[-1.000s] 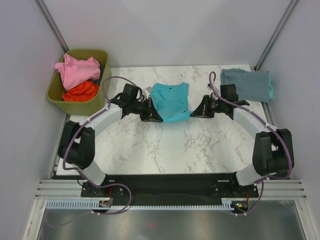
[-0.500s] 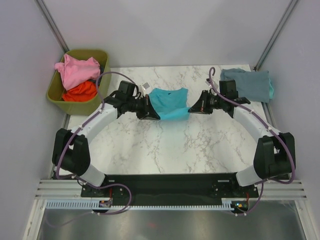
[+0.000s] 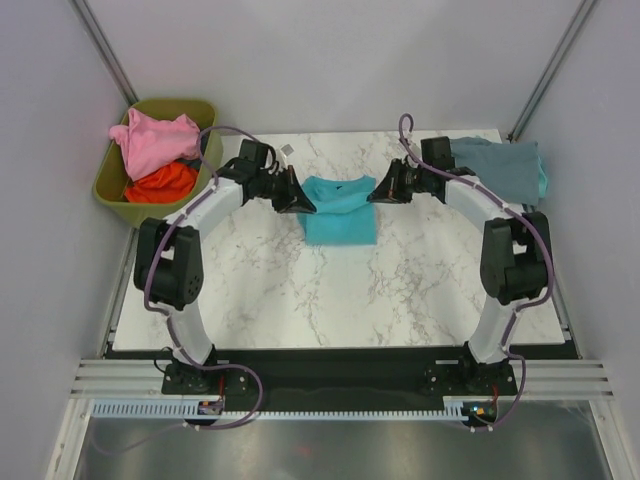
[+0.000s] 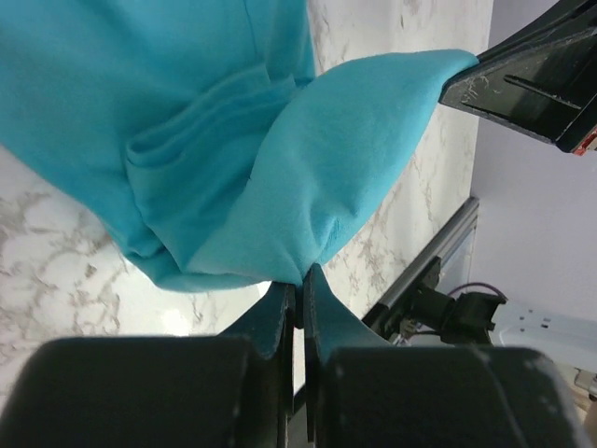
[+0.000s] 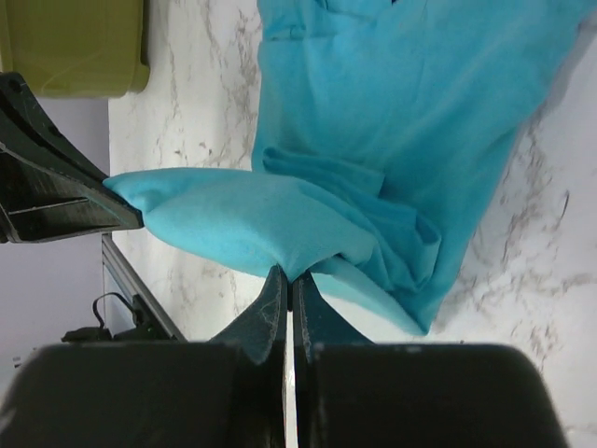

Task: Fold and stack the t-shirts
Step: Fold the tshirt, then neatly place the folded tshirt to the corner

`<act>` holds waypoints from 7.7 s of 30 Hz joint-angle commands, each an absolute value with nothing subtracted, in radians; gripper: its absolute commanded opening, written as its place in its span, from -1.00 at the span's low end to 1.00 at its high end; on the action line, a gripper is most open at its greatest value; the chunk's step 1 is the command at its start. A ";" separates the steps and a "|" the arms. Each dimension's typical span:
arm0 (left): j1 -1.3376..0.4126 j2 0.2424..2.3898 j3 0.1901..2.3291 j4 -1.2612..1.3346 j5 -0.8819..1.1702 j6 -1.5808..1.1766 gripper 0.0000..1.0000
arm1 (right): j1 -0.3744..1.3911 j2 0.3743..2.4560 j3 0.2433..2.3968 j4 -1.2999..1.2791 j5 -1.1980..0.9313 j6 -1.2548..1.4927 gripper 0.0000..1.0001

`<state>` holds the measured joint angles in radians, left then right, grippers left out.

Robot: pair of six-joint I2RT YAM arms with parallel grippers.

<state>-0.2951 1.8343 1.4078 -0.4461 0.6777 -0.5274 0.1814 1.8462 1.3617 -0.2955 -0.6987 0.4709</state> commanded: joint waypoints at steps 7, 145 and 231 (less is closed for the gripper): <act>-0.264 2.042 1.681 -0.413 0.620 -0.417 -0.96 | 0.179 2.123 1.693 -0.206 -0.677 0.457 -1.00; -0.261 2.197 1.878 -0.870 0.483 0.014 0.40 | 0.017 2.192 2.065 -0.746 -0.276 -0.170 -1.00; -0.396 1.933 1.985 -0.614 0.181 0.075 0.73 | -0.335 1.881 1.997 -0.391 -0.452 0.070 0.96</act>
